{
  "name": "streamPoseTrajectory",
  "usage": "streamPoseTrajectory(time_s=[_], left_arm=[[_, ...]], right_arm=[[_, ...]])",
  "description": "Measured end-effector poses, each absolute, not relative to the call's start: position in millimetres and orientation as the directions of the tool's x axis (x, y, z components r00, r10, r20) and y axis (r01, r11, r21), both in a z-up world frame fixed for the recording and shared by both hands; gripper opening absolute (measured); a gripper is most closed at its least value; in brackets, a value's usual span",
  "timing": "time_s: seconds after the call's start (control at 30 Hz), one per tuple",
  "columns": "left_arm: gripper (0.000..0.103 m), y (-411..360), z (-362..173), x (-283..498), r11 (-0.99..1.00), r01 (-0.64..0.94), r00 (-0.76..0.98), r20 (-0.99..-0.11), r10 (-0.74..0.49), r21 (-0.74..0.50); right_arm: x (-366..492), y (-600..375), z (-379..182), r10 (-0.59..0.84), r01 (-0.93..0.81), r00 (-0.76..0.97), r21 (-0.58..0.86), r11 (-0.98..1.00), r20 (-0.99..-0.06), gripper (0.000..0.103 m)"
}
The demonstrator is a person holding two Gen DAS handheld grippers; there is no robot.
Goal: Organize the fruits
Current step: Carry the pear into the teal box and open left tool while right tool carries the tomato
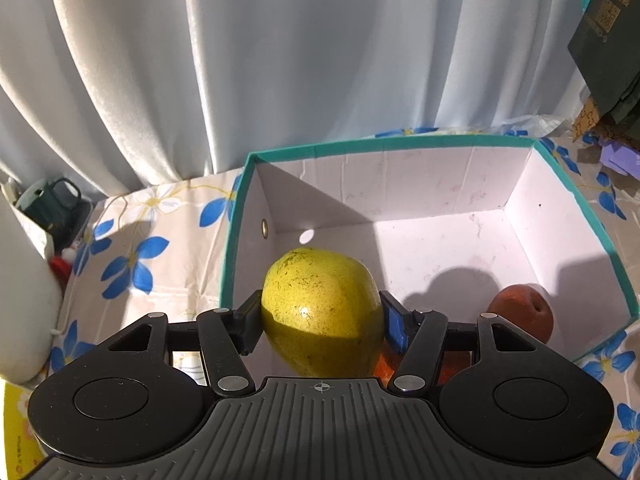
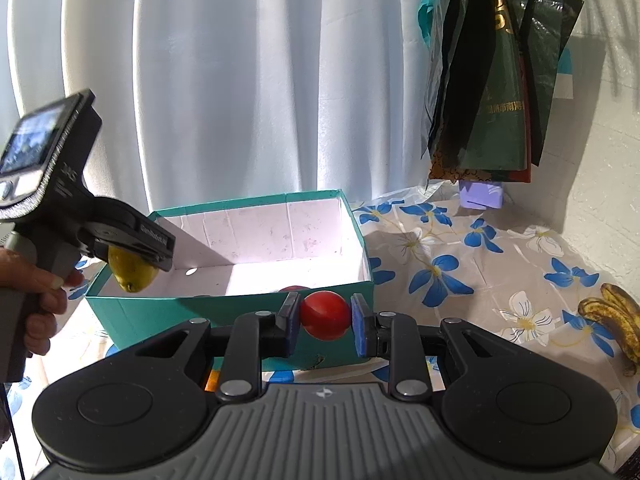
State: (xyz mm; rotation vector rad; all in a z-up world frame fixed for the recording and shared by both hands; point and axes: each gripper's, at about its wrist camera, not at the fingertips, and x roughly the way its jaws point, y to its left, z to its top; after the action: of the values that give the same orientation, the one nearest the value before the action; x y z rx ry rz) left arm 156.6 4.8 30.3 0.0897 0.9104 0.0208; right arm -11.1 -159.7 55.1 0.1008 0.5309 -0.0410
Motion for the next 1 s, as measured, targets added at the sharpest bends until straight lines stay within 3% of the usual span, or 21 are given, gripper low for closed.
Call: streamPoseTrajectory(time_s=[0.17, 0.6, 0.73, 0.93, 1.0], left_arm=[[0.064, 3.6, 7.7, 168.8, 0.995, 0.025, 0.556, -0.829, 0.063, 0.093], [0.064, -13.4, -6.5, 178.3, 0.976, 0.038, 0.588, -0.795, 0.152, 0.215], [0.063, -7.1, -3.1, 182.1, 0.985, 0.026, 0.593, -0.796, 0.120, 0.169], [0.069, -0.4, 7.6, 175.7, 0.994, 0.036, 0.605, -0.793, 0.064, 0.107], [0.083, 3.4, 20.1, 164.0, 0.995, 0.038, 0.631, -0.775, 0.048, 0.093]], right_arm=[[-5.7, -161.1, 55.0, -0.023, 0.076, 0.862, 0.083, 0.994, -0.506, 0.026], [10.8, -162.6, 58.9, -0.032, 0.085, 0.875, 0.089, 0.992, -0.483, 0.026], [14.4, -162.6, 60.1, -0.033, 0.085, 0.876, 0.087, 0.993, -0.481, 0.026], [17.4, -162.1, 61.6, -0.036, 0.083, 0.878, 0.078, 0.993, -0.478, 0.026], [18.6, -162.7, 62.0, -0.040, 0.083, 0.880, 0.072, 0.994, -0.472, 0.026]])
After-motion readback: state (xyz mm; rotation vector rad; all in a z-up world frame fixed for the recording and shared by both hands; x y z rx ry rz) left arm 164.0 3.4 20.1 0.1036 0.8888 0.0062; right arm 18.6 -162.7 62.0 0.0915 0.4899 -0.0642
